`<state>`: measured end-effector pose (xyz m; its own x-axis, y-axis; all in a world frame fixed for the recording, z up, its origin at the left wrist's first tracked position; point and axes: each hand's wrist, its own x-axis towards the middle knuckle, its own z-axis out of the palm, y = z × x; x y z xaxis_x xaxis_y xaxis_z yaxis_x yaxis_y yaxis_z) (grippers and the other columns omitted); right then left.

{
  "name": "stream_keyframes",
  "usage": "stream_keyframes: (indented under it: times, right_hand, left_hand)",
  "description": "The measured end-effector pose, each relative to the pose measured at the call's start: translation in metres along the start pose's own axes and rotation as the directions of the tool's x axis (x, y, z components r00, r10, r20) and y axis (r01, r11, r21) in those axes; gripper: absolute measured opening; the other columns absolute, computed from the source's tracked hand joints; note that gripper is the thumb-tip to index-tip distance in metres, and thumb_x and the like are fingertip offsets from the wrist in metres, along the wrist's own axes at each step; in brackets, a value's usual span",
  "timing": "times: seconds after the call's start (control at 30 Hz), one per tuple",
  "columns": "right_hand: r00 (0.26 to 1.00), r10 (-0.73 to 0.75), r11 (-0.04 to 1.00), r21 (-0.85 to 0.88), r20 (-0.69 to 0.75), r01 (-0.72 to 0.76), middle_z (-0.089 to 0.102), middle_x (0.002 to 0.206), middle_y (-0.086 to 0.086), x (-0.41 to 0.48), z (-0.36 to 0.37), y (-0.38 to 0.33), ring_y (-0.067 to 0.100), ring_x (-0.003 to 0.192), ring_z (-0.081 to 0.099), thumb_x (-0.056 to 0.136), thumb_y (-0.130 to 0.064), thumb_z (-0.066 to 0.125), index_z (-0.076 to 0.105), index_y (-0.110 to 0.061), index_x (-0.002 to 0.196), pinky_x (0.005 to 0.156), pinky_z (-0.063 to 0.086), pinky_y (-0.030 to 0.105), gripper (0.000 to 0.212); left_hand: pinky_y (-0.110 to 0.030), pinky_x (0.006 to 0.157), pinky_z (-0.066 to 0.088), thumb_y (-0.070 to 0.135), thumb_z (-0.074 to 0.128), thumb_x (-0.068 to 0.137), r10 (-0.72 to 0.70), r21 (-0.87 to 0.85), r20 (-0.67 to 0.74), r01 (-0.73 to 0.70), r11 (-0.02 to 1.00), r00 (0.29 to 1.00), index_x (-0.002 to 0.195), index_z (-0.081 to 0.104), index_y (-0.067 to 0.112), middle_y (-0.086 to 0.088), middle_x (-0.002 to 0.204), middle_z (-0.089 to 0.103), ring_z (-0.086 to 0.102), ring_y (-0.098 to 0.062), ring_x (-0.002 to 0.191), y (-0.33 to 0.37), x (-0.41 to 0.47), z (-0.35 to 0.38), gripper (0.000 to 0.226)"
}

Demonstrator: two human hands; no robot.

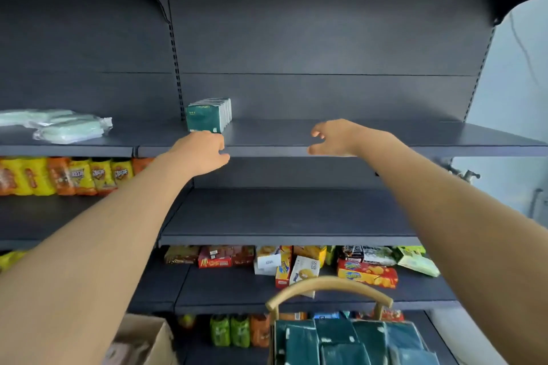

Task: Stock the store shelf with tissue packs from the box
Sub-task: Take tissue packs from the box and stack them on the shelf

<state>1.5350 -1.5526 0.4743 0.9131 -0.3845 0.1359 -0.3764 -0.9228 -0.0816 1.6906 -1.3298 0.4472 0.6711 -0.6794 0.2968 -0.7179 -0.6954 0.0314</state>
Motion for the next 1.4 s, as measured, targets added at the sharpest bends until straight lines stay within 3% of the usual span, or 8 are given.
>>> stream_keyframes:
  times: [0.13, 0.4, 0.73, 0.9, 0.97, 1.07, 1.27, 1.4]
  right_hand:
    - [1.000, -0.006, 1.000, -0.008, 0.003, 0.006, 0.048, 0.138, 0.005, -0.055, -0.001, 0.040, 0.026, 0.126, 0.045, 0.091, -0.045, 0.052, 0.043, -0.015, 0.137, 0.102, 0.039, 0.039, 0.056]
    - [1.000, -0.005, 0.998, -0.058, 0.001, 0.005, 0.047, 0.140, 0.007, -0.147, 0.022, 0.096, 0.027, 0.128, 0.043, 0.093, -0.043, 0.050, 0.041, -0.012, 0.139, 0.102, 0.037, 0.036, 0.056]
    - [0.974, 0.066, 0.998, -0.027, 0.219, -0.061, 0.049, 0.138, 0.012, -0.244, 0.119, 0.165, 0.029, 0.123, 0.047, 0.093, -0.040, 0.051, 0.043, -0.011, 0.137, 0.099, 0.040, 0.037, 0.054]
    - [0.916, 0.085, 0.995, 0.015, 0.392, -0.099, 0.058, 0.125, 0.012, -0.260, 0.201, 0.215, 0.029, 0.112, 0.055, 0.092, -0.037, 0.051, 0.049, -0.011, 0.132, 0.093, 0.047, 0.038, 0.047]
    - [0.886, 0.080, 0.994, 0.035, 0.457, -0.108, 0.059, 0.121, 0.011, -0.259, 0.237, 0.237, 0.028, 0.110, 0.056, 0.092, -0.036, 0.051, 0.048, -0.010, 0.132, 0.090, 0.048, 0.037, 0.047]
    - [0.838, 0.049, 0.993, 0.061, 0.544, -0.098, 0.053, 0.132, 0.010, -0.250, 0.289, 0.267, 0.027, 0.119, 0.051, 0.093, -0.034, 0.052, 0.044, -0.010, 0.135, 0.097, 0.044, 0.036, 0.050]
    - [0.765, 0.005, 0.995, 0.075, 0.643, -0.070, 0.041, 0.141, 0.013, -0.230, 0.373, 0.307, 0.030, 0.128, 0.041, 0.093, -0.031, 0.053, 0.039, -0.008, 0.138, 0.105, 0.038, 0.041, 0.052]
    - [0.728, -0.015, 0.991, 0.104, 0.686, -0.078, 0.031, 0.149, 0.012, -0.218, 0.416, 0.317, 0.030, 0.135, 0.032, 0.094, -0.029, 0.053, 0.027, -0.007, 0.145, 0.109, 0.032, 0.038, 0.061]
  left_hand:
    - [-0.038, 0.090, 0.046, 0.035, 0.050, 0.092, -0.017, 0.016, 0.020, 0.017, 1.000, 1.000, 0.112, 0.060, 0.009, -0.011, 0.116, 0.058, 0.052, -0.029, 0.106, 0.048, -0.033, 0.000, 0.034]
    - [-0.037, 0.095, 0.044, 0.032, 0.050, 0.093, 0.027, -0.163, 0.057, -0.018, 0.987, 0.998, 0.122, 0.056, 0.011, -0.008, 0.124, 0.058, 0.052, -0.026, 0.112, 0.145, -0.082, 0.021, 0.037]
    - [-0.035, 0.082, 0.043, 0.030, 0.050, 0.092, 0.090, -0.219, 0.178, -0.049, 0.975, 0.980, 0.115, 0.058, 0.011, -0.007, 0.114, 0.056, 0.053, -0.024, 0.101, 0.247, -0.151, 0.109, 0.031]
    - [-0.036, 0.077, 0.048, 0.030, 0.048, 0.093, 0.084, -0.190, 0.294, -0.028, 0.981, 0.952, 0.099, 0.061, 0.012, -0.007, 0.105, 0.059, 0.057, -0.024, 0.090, 0.283, -0.170, 0.178, 0.023]
    - [-0.037, 0.081, 0.049, 0.033, 0.049, 0.094, 0.044, -0.167, 0.347, 0.015, 0.986, 0.937, 0.108, 0.060, 0.015, -0.003, 0.113, 0.061, 0.057, -0.023, 0.098, 0.292, -0.170, 0.212, 0.025]
    - [-0.040, 0.094, 0.044, 0.035, 0.048, 0.094, -0.022, -0.131, 0.424, 0.085, 0.988, 0.906, 0.120, 0.056, 0.014, -0.004, 0.124, 0.057, 0.053, -0.024, 0.112, 0.303, -0.168, 0.259, 0.034]
    - [-0.032, 0.082, 0.045, 0.030, 0.047, 0.096, -0.100, -0.159, 0.527, 0.214, 0.964, 0.844, 0.123, 0.054, 0.012, -0.002, 0.125, 0.055, 0.055, -0.021, 0.108, 0.331, -0.176, 0.337, 0.033]
    - [-0.032, 0.078, 0.048, 0.028, 0.046, 0.095, -0.122, -0.134, 0.588, 0.245, 0.960, 0.800, 0.118, 0.056, 0.014, -0.001, 0.119, 0.058, 0.058, -0.020, 0.102, 0.340, -0.190, 0.380, 0.029]
